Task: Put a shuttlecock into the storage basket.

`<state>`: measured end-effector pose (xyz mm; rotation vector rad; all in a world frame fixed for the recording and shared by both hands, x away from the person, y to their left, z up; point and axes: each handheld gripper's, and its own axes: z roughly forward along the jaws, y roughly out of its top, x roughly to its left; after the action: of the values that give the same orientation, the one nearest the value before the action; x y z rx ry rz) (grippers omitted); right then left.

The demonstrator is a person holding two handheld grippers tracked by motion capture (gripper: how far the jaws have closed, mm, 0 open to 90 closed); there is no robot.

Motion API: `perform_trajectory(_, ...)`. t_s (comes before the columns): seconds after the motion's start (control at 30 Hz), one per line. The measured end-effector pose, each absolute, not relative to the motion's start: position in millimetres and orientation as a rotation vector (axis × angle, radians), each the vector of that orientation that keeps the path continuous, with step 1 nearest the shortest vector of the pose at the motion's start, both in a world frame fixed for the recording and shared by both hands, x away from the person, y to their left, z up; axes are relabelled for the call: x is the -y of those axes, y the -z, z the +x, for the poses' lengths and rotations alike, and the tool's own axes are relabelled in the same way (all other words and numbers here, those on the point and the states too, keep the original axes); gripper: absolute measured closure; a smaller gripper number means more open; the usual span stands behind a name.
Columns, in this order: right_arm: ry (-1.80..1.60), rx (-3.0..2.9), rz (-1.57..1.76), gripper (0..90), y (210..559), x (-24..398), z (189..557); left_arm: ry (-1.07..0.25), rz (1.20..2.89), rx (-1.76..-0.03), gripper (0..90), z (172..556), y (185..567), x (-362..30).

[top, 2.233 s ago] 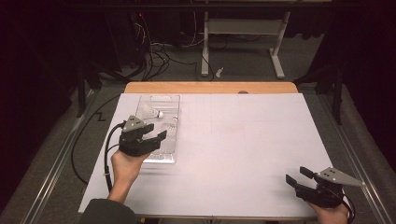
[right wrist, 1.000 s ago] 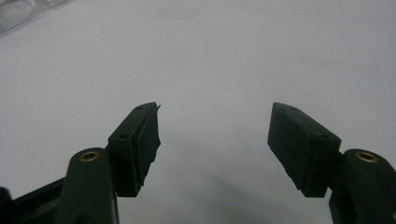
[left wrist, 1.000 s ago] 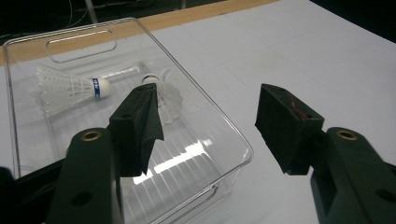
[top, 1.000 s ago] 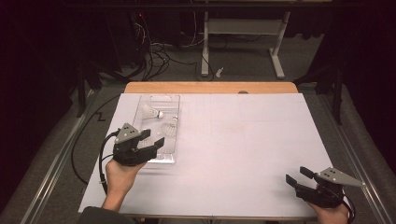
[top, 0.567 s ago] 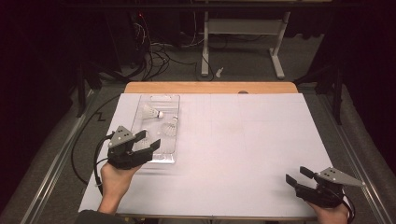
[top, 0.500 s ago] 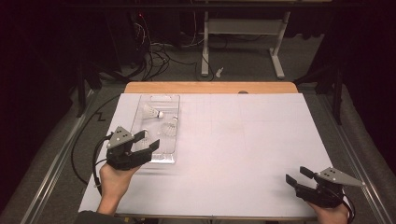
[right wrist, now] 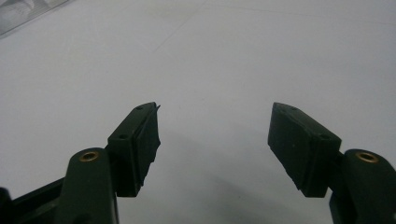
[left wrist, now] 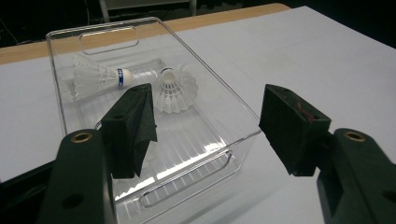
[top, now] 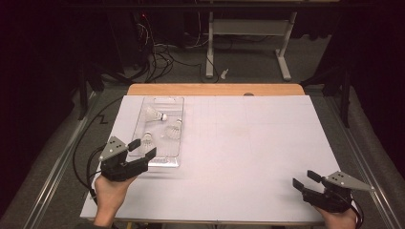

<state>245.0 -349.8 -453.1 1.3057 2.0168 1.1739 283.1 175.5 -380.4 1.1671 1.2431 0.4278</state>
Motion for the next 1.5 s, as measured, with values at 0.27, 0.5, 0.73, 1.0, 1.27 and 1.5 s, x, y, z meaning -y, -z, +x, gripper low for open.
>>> perform_trajectory(0.27, -1.173, -2.017, 1.305, 34.1, 453.1, 349.8, 245.1, -0.430, 1.153, -1.245, 35.9, 276.5, 385.4, -179.0)
perform_trajectory(0.5, -1.173, -2.017, 1.303, 34.1, 453.0, 349.7, 245.2, -0.426, 1.146, -1.246, 35.6, 271.6, 390.1, -181.1)
perform_trajectory(0.73, -1.174, -2.017, 1.303, 34.0, 452.9, 349.7, 245.2, -0.425, 1.139, -1.242, 35.4, 266.7, 395.8, -182.4)
perform_trajectory(1.0, -1.175, -2.017, 1.301, 34.0, 452.8, 349.6, 245.1, -0.432, 1.119, -1.237, 35.2, 261.2, 401.5, -184.8)
perform_trajectory(1.27, -1.175, -2.014, 1.303, 34.0, 452.7, 349.7, 244.9, -0.426, 1.110, -1.240, 34.7, 257.1, 410.9, -185.6)
perform_trajectory(1.5, -1.174, -2.015, 1.303, 33.9, 452.7, 349.6, 245.0, -0.421, 1.101, -1.250, 34.6, 255.0, 416.4, -187.1)
